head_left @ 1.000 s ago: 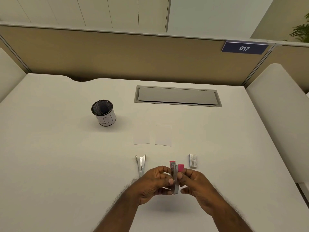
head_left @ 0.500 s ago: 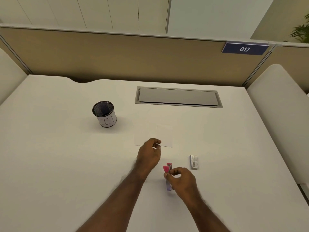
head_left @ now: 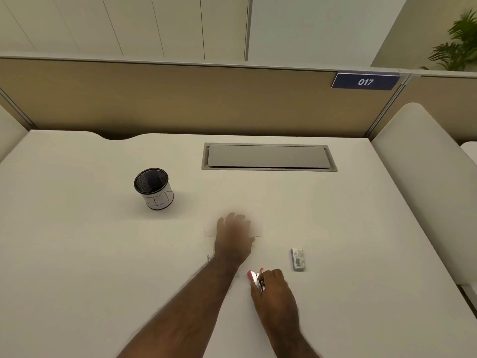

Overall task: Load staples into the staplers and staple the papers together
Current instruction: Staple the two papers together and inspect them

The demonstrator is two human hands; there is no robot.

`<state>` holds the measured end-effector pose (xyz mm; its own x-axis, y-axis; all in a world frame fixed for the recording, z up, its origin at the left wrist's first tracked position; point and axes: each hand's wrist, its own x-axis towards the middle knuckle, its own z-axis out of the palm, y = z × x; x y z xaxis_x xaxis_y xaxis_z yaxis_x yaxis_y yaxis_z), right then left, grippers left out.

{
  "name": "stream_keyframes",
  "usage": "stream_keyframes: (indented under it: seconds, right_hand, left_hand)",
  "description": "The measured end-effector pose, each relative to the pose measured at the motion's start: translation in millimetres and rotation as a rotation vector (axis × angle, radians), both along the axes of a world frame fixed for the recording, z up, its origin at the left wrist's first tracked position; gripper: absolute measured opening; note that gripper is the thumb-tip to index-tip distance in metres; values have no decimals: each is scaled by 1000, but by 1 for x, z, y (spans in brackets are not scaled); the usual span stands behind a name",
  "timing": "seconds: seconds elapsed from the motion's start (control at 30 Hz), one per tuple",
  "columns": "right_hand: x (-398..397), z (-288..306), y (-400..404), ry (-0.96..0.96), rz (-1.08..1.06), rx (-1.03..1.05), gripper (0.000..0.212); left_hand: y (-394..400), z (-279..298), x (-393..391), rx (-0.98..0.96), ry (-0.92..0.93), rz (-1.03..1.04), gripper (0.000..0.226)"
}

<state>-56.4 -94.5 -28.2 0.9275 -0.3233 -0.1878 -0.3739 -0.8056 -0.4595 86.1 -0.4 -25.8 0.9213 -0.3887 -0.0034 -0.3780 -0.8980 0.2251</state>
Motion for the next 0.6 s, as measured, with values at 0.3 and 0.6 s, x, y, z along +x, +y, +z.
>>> stream_keyframes:
  seconds: [0.3, 0.6]
  right_hand:
    - [3, -1, 3, -16, -25, -26, 42]
    - [-2, 8, -4, -137, -68, -124, 29]
  left_hand:
    - [-12, -2, 15, 118, 31, -32, 49]
    - [-11, -6, 17, 160, -8, -72, 31]
